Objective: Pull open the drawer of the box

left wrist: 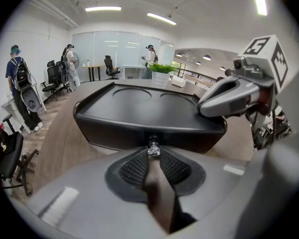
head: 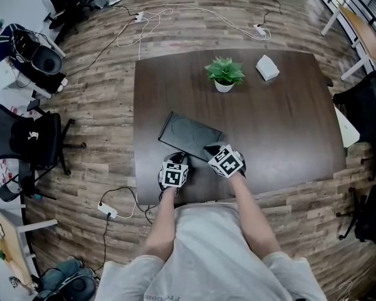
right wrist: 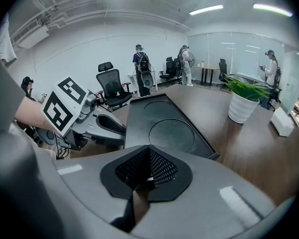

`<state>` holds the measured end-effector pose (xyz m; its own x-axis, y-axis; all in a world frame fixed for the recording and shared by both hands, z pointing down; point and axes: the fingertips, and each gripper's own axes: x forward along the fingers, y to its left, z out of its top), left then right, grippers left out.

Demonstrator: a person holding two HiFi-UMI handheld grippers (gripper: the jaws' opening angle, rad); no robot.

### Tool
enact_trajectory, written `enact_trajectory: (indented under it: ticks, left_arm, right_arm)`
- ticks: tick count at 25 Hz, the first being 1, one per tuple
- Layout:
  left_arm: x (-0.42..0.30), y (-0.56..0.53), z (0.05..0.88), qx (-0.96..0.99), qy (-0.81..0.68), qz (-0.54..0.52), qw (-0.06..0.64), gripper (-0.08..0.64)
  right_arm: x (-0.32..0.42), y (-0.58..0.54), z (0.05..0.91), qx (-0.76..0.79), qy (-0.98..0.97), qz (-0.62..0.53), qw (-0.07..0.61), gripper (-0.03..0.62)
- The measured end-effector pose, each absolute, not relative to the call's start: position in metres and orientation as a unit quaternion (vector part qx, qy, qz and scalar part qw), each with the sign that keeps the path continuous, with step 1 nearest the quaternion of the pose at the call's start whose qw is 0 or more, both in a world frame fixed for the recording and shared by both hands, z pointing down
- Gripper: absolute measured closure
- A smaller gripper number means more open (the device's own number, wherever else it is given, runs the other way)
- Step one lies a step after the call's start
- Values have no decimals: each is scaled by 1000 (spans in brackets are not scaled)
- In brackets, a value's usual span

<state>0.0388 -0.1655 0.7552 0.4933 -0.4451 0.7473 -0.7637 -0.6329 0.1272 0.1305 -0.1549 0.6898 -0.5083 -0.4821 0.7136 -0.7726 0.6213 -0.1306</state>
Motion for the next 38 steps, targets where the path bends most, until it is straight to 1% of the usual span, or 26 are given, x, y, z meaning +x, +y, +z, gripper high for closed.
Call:
enact_trajectory:
  ticks: [38]
  left_arm:
    - [29,-151,756,832,-366,341,240,432]
  right_arm:
    - [133,-155,689,388,-838,214,317,591]
